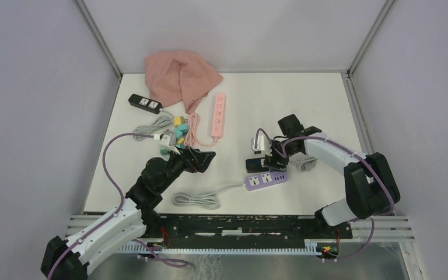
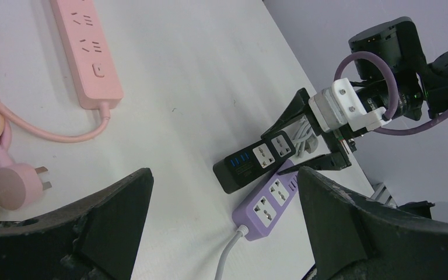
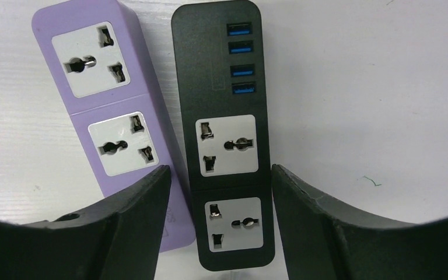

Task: Pull the plug off the socket
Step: Move the socket to the center of the board.

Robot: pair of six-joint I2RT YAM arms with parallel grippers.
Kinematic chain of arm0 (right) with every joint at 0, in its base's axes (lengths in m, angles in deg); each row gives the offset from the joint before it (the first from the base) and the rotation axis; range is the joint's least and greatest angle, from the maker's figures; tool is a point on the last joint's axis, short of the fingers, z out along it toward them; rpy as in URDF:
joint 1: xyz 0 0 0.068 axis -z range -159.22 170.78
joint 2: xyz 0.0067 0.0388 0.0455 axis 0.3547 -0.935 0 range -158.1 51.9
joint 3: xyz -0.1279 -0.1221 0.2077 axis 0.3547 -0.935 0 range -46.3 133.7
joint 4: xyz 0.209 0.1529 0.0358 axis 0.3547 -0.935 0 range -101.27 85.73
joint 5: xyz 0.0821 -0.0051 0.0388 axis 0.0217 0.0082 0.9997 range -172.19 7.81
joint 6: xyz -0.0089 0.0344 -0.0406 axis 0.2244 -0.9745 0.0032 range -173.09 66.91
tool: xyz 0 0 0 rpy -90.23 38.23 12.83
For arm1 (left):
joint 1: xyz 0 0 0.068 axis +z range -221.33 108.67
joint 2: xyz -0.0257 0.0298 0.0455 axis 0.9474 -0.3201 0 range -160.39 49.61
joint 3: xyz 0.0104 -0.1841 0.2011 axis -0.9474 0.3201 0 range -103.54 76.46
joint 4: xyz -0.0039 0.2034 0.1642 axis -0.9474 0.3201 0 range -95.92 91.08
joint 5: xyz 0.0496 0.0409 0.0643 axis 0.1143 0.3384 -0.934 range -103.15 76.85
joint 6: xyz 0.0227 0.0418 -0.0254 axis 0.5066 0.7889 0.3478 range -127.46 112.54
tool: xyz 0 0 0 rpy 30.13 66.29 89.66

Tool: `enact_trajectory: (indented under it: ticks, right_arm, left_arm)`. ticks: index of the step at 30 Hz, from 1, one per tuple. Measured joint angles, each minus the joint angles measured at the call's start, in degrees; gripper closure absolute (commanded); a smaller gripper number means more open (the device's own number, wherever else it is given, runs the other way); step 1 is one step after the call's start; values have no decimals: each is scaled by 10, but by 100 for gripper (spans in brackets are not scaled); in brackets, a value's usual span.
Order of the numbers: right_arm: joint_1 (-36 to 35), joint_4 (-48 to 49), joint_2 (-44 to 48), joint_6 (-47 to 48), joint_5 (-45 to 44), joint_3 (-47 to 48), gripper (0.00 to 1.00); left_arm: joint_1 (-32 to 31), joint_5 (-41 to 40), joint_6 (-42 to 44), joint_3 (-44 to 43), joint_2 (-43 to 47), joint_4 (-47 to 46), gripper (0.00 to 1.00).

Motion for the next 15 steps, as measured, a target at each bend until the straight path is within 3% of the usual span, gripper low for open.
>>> enact_trajectory:
  ticks: [15]
  right_arm:
    - [-10, 11, -54, -37, -33, 24, 39]
  left_arm:
    - [0, 13, 0, -19, -31, 15, 1]
